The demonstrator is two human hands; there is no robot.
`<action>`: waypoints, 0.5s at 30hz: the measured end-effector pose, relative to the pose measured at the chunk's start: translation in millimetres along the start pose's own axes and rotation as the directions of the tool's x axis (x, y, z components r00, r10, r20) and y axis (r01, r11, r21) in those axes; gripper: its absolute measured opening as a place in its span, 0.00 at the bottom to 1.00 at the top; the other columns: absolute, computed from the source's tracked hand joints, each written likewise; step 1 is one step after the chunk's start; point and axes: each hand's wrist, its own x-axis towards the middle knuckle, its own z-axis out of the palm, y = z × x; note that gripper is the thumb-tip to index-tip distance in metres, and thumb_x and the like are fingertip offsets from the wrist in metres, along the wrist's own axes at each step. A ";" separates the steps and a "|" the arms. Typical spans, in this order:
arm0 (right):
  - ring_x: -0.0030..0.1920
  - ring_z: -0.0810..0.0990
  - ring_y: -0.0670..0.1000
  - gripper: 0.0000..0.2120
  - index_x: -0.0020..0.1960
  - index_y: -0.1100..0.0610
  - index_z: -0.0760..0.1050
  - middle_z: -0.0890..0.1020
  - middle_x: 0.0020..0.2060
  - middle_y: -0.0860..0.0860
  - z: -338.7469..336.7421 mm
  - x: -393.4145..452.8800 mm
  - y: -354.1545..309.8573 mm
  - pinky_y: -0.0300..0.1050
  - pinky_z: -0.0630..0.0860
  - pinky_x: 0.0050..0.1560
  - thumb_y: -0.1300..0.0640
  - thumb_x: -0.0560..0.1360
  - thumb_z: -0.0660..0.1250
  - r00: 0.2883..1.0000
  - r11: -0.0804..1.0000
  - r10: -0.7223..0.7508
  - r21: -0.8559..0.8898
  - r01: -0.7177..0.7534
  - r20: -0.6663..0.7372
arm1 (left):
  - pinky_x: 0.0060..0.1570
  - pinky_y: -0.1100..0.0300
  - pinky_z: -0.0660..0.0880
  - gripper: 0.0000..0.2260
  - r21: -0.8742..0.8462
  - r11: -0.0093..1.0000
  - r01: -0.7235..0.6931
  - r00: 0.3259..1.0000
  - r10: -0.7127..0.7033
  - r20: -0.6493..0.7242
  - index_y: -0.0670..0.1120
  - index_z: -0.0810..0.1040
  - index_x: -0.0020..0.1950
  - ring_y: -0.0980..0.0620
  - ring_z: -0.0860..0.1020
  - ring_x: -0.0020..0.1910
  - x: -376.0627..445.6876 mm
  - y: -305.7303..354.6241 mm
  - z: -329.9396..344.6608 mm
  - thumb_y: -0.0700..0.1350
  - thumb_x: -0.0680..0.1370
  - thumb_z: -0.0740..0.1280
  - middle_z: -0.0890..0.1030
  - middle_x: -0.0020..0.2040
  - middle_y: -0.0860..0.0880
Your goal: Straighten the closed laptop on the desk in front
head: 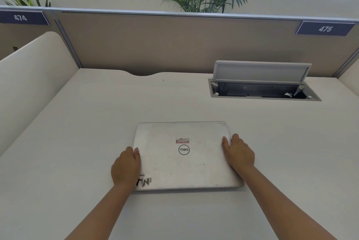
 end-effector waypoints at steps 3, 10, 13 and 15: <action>0.44 0.77 0.60 0.18 0.44 0.58 0.63 0.78 0.44 0.57 -0.4 -0.6 1.2 0.47 0.67 0.37 0.43 0.78 0.51 1.000 1.000 -0.002 0.008 0.002 0.000 | 0.35 0.53 0.65 0.15 0.008 1.000 -0.014 1.000 0.014 -0.014 0.41 0.66 0.40 0.42 0.71 0.35 -0.4 0.5 -1.3 0.49 0.80 0.50 0.74 0.37 0.44; 0.42 0.77 0.62 0.20 0.50 0.64 0.73 0.78 0.45 0.61 0.7 -12.4 -6.7 0.51 0.76 0.33 0.50 0.71 0.53 0.966 0.984 -0.176 -0.036 0.172 -0.188 | 0.25 0.56 0.64 0.05 0.093 0.994 -0.050 0.992 0.061 -0.113 0.37 0.71 0.41 0.39 0.73 0.29 -4.3 5.1 0.9 0.38 0.73 0.65 0.73 0.35 0.37; 0.55 0.77 0.64 0.23 0.58 0.62 0.74 0.78 0.56 0.62 4.2 -16.4 -10.6 0.57 0.77 0.52 0.51 0.71 0.53 0.958 0.965 -0.256 0.017 0.260 -0.128 | 0.25 0.56 0.68 0.06 0.197 0.961 -0.192 0.962 0.224 -0.154 0.38 0.73 0.45 0.40 0.75 0.32 -6.0 5.8 -2.6 0.40 0.71 0.60 0.76 0.38 0.39; 0.61 0.75 0.63 0.25 0.61 0.62 0.74 0.76 0.61 0.62 6.7 -23.1 -13.2 0.61 0.71 0.61 0.50 0.72 0.51 0.950 0.951 -0.308 0.003 0.309 -0.054 | 0.32 0.54 0.75 0.14 0.188 0.943 -0.275 0.948 0.298 -0.111 0.40 0.75 0.50 0.40 0.80 0.39 -13.1 11.1 -0.2 0.44 0.71 0.54 0.80 0.45 0.41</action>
